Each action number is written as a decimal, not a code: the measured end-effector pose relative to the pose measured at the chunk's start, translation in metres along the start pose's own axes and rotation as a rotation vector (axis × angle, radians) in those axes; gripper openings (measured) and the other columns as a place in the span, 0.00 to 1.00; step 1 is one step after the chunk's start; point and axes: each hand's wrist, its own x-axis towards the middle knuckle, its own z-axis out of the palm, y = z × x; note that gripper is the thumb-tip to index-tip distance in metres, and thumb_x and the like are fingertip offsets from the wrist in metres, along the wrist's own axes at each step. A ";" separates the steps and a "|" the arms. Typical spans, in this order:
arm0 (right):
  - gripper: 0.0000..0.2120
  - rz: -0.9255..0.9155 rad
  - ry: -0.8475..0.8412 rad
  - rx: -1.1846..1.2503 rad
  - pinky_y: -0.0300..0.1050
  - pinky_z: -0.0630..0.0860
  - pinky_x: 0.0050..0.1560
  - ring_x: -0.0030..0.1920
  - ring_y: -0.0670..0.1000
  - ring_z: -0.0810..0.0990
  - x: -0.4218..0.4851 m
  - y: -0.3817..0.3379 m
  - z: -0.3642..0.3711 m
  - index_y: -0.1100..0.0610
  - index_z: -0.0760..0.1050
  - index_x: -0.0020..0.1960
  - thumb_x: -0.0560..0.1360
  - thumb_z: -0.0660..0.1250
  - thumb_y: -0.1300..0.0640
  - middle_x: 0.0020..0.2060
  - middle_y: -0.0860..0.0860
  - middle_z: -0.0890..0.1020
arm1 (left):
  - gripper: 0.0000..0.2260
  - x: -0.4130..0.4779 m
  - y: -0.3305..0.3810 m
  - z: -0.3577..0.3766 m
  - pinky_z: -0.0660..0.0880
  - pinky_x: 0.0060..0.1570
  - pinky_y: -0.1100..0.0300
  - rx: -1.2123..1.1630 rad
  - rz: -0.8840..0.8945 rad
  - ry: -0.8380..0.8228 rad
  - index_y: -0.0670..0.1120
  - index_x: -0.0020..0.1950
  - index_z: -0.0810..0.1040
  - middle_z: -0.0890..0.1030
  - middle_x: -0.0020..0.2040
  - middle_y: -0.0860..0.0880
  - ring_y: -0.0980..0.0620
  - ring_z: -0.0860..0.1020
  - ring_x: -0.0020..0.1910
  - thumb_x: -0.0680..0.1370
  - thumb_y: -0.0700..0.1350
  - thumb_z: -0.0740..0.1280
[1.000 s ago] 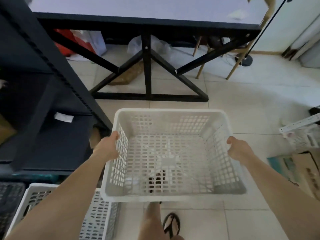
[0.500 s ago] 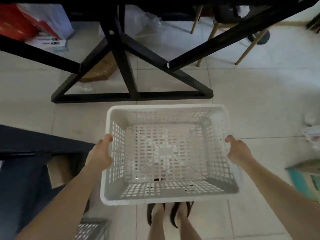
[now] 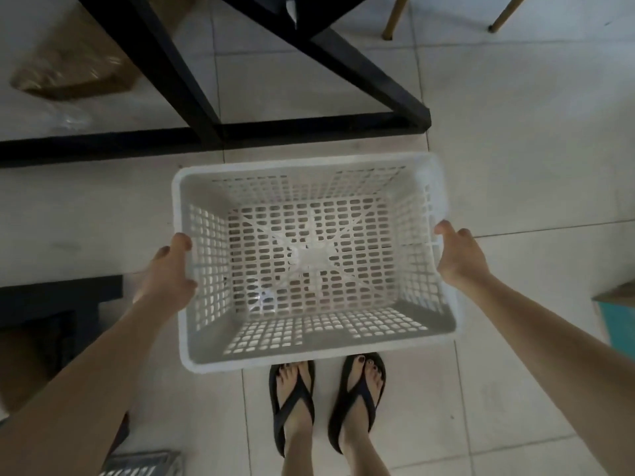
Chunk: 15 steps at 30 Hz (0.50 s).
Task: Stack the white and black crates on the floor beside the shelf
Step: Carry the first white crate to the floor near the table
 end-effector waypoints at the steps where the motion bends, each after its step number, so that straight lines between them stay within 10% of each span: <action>1: 0.30 0.003 -0.005 0.002 0.48 0.72 0.41 0.49 0.63 0.78 0.004 0.001 0.003 0.55 0.64 0.66 0.69 0.59 0.76 0.56 0.61 0.71 | 0.25 0.005 0.003 0.003 0.74 0.46 0.46 0.022 -0.001 -0.004 0.47 0.63 0.62 0.75 0.56 0.38 0.37 0.76 0.51 0.72 0.33 0.69; 10: 0.25 -0.011 -0.010 -0.017 0.47 0.70 0.40 0.39 0.59 0.71 0.022 0.000 0.012 0.57 0.65 0.63 0.70 0.56 0.77 0.55 0.61 0.69 | 0.16 0.014 0.015 0.015 0.69 0.44 0.49 0.191 -0.035 -0.022 0.41 0.60 0.64 0.70 0.55 0.37 0.34 0.76 0.50 0.75 0.32 0.63; 15: 0.31 0.031 -0.094 -0.048 0.51 0.75 0.50 0.54 0.65 0.76 0.023 -0.009 0.008 0.56 0.61 0.71 0.71 0.56 0.75 0.62 0.62 0.65 | 0.17 0.014 0.021 0.008 0.68 0.43 0.52 0.214 -0.080 -0.084 0.41 0.61 0.63 0.68 0.53 0.39 0.37 0.74 0.48 0.75 0.31 0.62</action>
